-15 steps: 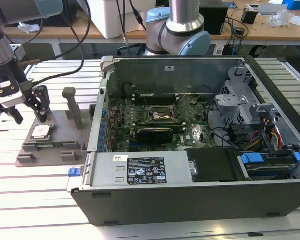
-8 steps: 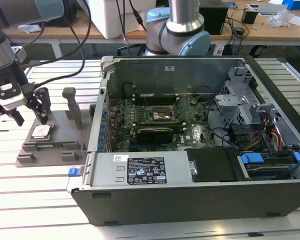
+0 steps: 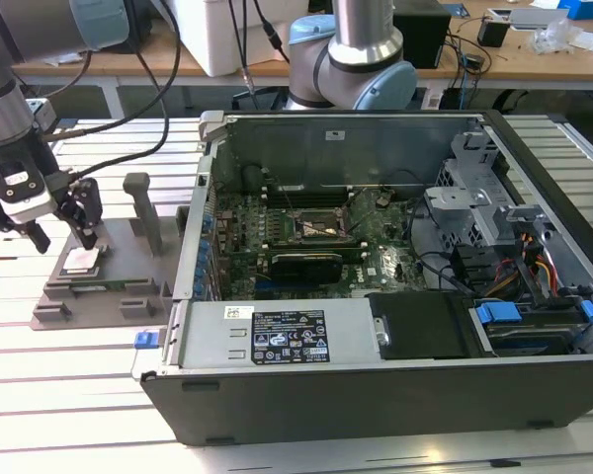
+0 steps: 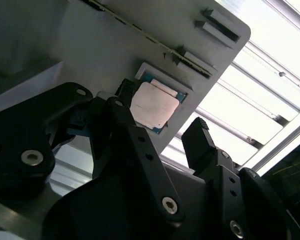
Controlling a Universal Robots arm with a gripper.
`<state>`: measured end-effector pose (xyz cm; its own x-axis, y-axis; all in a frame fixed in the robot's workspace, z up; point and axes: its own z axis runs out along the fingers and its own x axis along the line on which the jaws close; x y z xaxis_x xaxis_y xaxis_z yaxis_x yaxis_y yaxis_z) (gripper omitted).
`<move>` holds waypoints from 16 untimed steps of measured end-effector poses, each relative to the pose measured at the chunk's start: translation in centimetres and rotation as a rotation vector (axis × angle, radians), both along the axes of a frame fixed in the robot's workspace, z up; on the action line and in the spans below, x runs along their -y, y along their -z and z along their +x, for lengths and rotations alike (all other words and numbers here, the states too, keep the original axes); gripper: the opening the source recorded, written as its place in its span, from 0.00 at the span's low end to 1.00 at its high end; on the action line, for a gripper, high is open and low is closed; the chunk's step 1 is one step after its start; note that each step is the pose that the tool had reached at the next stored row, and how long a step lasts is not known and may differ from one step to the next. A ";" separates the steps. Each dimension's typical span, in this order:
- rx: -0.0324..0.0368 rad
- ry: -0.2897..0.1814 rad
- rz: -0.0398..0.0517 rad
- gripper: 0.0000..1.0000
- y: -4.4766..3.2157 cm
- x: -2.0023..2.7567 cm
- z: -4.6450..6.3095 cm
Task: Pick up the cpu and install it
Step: 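Pick up the cpu and move it towards the insertion slot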
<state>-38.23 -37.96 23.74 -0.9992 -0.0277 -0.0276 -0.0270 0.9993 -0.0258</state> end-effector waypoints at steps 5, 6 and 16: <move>0.0000 0.000 -0.0018 0.66 0.54 0.00 0.0; 0.0000 0.000 -0.0020 0.66 0.60 0.00 0.0; 0.0000 0.000 -0.0082 0.66 2.00 -0.11 0.0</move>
<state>-38.21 -37.86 21.74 -0.9992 -0.0279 -0.0274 -0.0269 0.9991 -0.0340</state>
